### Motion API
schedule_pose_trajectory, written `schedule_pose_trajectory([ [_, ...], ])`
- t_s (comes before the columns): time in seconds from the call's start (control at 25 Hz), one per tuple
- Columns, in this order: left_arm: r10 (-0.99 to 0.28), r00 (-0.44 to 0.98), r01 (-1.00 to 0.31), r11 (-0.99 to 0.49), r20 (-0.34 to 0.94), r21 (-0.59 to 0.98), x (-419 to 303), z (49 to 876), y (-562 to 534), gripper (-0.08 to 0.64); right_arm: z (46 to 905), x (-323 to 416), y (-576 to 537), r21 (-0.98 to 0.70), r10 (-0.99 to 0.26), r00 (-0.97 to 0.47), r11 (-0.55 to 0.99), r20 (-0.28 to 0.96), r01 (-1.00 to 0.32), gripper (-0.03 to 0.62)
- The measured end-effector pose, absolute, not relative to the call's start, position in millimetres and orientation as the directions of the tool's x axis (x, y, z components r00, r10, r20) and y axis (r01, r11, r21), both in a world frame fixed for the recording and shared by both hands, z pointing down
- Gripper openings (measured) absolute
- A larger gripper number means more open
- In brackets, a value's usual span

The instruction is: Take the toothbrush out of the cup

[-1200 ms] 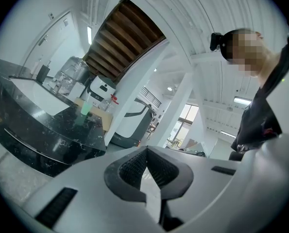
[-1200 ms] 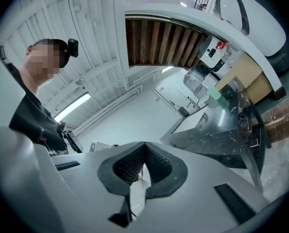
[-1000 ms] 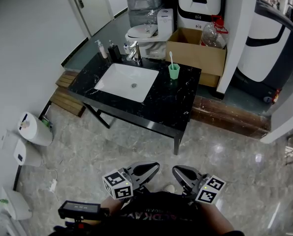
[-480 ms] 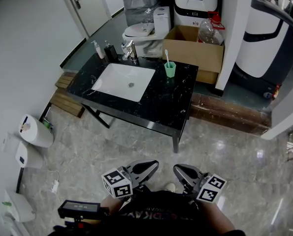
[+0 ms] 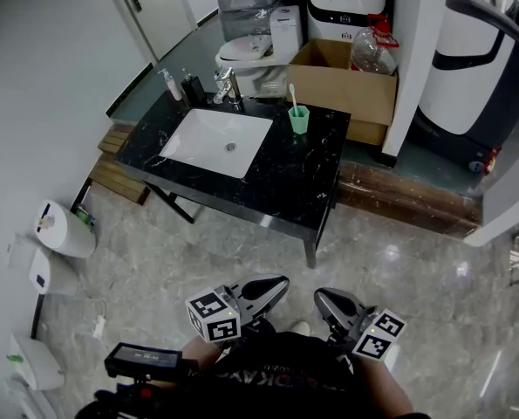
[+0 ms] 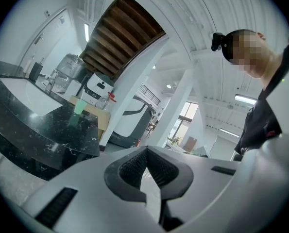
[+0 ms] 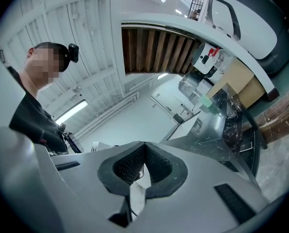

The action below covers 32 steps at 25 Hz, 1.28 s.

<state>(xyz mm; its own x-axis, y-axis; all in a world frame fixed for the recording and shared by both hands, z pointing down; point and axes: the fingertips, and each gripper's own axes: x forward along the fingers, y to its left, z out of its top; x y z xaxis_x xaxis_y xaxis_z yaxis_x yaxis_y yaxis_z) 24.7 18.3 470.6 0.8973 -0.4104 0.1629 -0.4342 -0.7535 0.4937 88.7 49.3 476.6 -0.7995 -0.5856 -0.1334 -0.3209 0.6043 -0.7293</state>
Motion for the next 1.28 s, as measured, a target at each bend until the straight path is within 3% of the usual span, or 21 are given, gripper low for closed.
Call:
schedule_pose_trajectory([
  [1.28,-0.437,0.889,-0.453,-0.794,0.138,0.405,-15.3,441.6,-192.5,0.008,468.6,97.3,-42.1,-0.735,-0.775,-0.616,0.498,-0.140,-0.460,0.011],
])
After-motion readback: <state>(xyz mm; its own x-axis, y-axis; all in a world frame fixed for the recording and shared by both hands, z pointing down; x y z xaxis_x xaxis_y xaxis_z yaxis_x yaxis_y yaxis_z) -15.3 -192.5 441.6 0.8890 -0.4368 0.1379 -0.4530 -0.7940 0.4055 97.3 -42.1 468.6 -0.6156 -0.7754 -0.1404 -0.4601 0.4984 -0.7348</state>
